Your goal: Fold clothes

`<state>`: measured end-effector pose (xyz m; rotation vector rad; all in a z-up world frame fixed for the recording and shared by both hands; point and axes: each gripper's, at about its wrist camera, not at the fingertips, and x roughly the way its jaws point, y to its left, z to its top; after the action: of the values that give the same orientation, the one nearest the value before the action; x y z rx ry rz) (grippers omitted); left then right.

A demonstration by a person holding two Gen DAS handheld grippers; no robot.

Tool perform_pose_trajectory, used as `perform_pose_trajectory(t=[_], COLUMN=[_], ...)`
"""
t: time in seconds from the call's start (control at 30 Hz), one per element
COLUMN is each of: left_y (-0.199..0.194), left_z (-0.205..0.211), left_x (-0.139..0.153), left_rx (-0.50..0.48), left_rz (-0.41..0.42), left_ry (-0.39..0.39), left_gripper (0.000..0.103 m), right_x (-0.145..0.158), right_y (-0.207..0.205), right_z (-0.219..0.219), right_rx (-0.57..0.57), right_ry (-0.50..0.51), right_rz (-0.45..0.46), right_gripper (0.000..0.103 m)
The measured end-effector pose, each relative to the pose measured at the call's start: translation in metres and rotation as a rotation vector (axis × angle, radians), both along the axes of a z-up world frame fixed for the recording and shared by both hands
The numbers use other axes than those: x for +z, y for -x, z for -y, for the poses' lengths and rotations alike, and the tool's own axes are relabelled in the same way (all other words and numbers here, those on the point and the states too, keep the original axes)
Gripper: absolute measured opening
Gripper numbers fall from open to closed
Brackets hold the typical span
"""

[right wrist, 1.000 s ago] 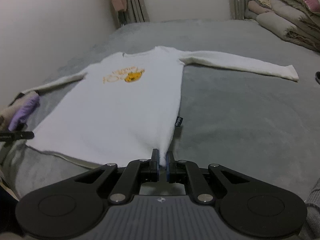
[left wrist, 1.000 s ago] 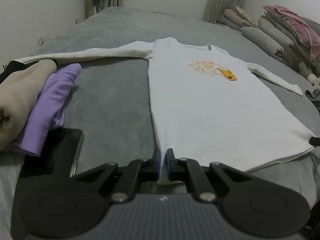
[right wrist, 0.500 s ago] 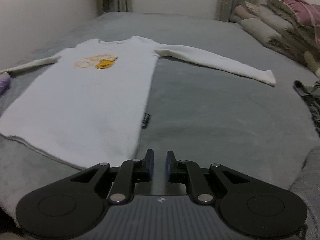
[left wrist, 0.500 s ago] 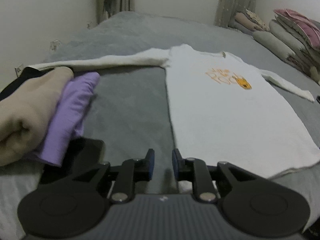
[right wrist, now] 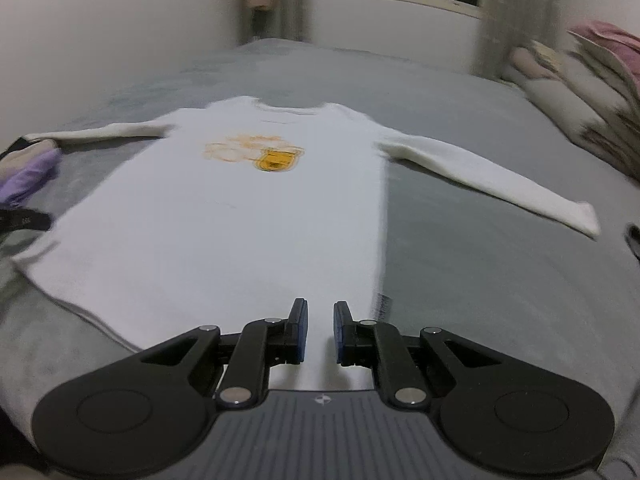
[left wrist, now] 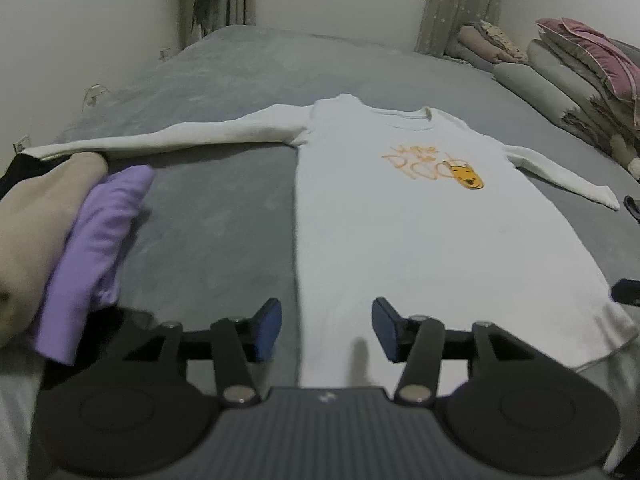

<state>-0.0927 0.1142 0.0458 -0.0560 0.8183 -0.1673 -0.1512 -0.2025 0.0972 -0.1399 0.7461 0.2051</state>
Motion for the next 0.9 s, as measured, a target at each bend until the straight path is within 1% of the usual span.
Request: perform_pose_trajectory(t=[0.1, 0.2, 0.27, 0.37, 0.43, 0.57, 0.63, 0.73, 0.8, 0.9], left_y=[-0.006, -0.015, -0.023, -0.038, -0.049, -0.059, -0.059, -0.059, -0.060, -0.059], left_z=[0.011, 0.020, 0.026, 0.032, 0.034, 0.030, 0.028, 0.029, 0.028, 0.032], left_x=[0.003, 0.009, 0.012, 0.009, 0.001, -0.021, -0.026, -0.025, -0.024, -0.023], left_rx=[-0.015, -0.012, -0.003, 0.011, 0.026, 0.039, 0.032, 0.027, 0.029, 0.021], left_rz=[-0.002, 0.010, 0.018, 0.005, -0.017, -0.076, -0.078, -0.076, -0.077, -0.069], left_ry=[0.011, 0.033, 0.047, 0.058, 0.045, 0.011, 0.005, 0.000, 0.005, -0.011], left_gripper=[0.048, 0.048, 0.048, 0.048, 0.048, 0.048, 0.049, 0.051, 0.053, 0.054], right_x=[0.000, 0.000, 0.003, 0.007, 0.006, -0.008, -0.019, -0.026, -0.027, -0.026], right_y=[-0.009, -0.021, -0.031, -0.046, -0.057, -0.081, -0.093, -0.103, -0.103, -0.102], right_z=[-0.022, -0.041, -0.051, -0.063, -0.068, -0.081, -0.084, -0.086, -0.085, -0.081], right_rx=[0.039, 0.058, 0.059, 0.052, 0.036, 0.016, 0.016, 0.011, 0.012, 0.010], right_ry=[-0.007, -0.024, -0.055, -0.121, -0.149, -0.127, -0.123, -0.125, -0.125, -0.135], right_rz=[-0.013, -0.028, -0.033, -0.042, -0.058, -0.109, -0.146, -0.164, -0.163, -0.165], right_gripper=[0.014, 0.014, 0.014, 0.015, 0.016, 0.017, 0.017, 0.017, 0.017, 0.017])
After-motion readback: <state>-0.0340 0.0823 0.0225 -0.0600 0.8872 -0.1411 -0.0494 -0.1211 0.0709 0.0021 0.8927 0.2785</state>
